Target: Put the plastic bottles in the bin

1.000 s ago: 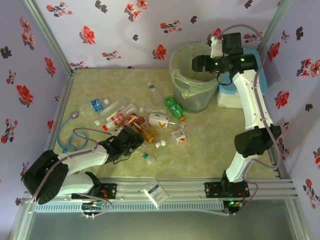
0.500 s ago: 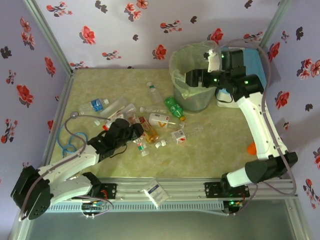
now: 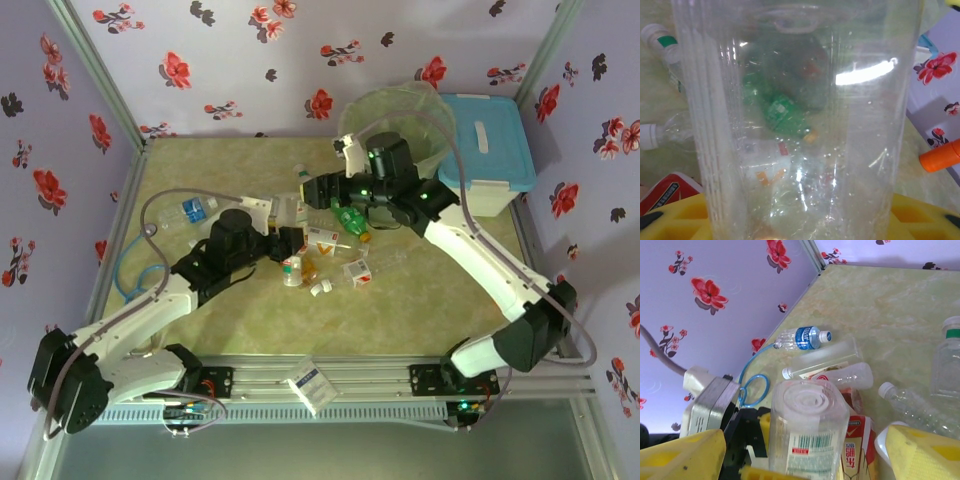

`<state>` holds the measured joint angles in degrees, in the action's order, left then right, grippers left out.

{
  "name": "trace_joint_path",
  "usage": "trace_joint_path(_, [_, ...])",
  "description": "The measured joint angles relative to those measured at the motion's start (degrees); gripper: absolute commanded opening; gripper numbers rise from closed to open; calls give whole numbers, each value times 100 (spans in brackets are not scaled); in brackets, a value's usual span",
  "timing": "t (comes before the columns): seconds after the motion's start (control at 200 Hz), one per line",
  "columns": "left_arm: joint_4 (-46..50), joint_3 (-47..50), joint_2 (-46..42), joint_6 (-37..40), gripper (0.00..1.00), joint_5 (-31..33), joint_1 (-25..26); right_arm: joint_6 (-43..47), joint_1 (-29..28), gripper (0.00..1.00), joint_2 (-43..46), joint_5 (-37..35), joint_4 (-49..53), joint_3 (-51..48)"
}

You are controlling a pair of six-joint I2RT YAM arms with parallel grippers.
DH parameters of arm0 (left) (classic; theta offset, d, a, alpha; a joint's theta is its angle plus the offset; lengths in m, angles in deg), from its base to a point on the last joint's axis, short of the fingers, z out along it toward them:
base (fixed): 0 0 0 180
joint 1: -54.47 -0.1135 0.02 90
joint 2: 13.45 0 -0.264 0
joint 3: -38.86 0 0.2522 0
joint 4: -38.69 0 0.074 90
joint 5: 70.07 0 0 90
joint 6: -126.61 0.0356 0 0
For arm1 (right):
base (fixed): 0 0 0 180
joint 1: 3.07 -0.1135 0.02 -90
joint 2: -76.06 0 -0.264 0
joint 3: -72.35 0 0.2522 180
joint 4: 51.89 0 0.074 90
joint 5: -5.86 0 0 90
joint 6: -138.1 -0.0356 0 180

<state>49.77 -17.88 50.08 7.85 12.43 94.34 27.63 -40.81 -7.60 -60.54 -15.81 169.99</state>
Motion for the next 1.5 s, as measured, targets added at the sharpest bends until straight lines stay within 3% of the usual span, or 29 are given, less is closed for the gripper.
trace_joint_path(0.14, [-258, 0, 133, 24, 49, -227, -52, -127, -70, 87, -315, 4, -144, 0])
trace_joint_path(0.605, [-876, 0, 181, -68, 49, -498, -153, -678, -105, 86, -717, 509, -710, -264])
trace_joint_path(0.95, [-992, 2, 361, -186, 51, -525, -173, -872, -127, 62, -918, 616, -927, -291])
trace_joint_path(1.175, [-1158, 2, 485, -260, 64, -568, -201, -879, -127, 51, -953, 522, -929, -291])
trace_joint_path(1.395, [-1449, 7, 487, -339, 99, -516, -229, -938, -116, 47, -946, 313, -944, -291])
trace_joint_path(1.5, [-1543, 94, 424, -367, 100, -459, -229, -938, -87, 47, -946, 195, -942, -291])
